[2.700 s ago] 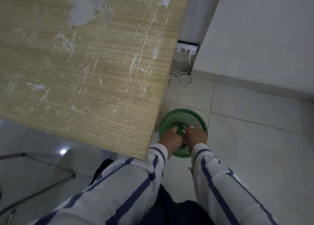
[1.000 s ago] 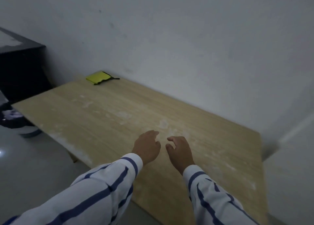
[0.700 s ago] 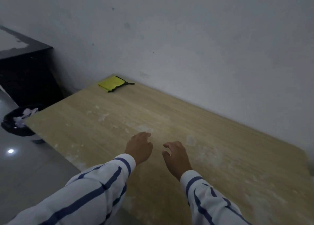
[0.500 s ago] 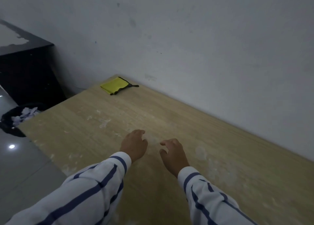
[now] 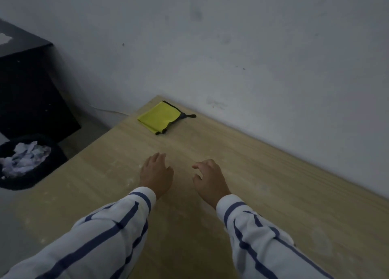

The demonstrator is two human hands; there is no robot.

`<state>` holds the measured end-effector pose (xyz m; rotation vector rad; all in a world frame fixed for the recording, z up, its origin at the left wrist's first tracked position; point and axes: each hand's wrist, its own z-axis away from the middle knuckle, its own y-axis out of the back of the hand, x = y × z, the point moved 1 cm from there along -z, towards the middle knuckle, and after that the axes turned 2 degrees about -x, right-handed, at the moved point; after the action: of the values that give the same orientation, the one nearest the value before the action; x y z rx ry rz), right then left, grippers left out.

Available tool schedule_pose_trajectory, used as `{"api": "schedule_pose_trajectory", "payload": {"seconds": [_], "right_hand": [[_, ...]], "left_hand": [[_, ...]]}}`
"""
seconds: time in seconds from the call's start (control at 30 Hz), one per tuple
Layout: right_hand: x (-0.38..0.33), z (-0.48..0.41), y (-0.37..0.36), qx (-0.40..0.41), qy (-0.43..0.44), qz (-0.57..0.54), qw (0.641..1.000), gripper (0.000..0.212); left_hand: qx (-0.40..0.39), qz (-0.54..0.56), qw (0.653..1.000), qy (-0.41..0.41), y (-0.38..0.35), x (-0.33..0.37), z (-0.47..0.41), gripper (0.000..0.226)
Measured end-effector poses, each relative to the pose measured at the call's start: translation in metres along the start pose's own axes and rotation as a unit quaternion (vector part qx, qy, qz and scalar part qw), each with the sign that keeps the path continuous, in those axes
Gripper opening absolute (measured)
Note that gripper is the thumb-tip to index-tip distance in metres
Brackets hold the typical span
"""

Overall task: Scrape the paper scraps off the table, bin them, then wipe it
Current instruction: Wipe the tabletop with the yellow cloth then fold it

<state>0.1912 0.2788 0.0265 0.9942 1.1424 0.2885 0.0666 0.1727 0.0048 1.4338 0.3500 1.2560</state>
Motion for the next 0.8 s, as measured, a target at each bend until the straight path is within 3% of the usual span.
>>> {"api": "schedule_pose_trajectory", "payload": {"seconds": [0.37,0.53,0.67,0.8], "right_hand": [[-0.080,-0.154,-0.094,0.023,-0.048,0.002,0.999,0.030],[-0.080,-0.207,-0.108,0.052,-0.048,0.093,0.993,0.036],[-0.074,-0.243,-0.118,0.016,-0.092,0.140,0.986,0.045],[-0.071,-0.256,-0.116,0.063,-0.055,0.119,0.989,0.017]], "left_hand": [[-0.027,-0.075,0.995,-0.056,0.047,-0.093,-0.135,0.057],[0.000,-0.136,0.987,-0.090,0.041,-0.112,-0.150,0.064],[-0.004,-0.151,0.984,-0.097,0.039,-0.110,-0.153,0.067],[-0.012,-0.152,0.984,-0.097,0.039,-0.113,-0.157,0.065]]}}
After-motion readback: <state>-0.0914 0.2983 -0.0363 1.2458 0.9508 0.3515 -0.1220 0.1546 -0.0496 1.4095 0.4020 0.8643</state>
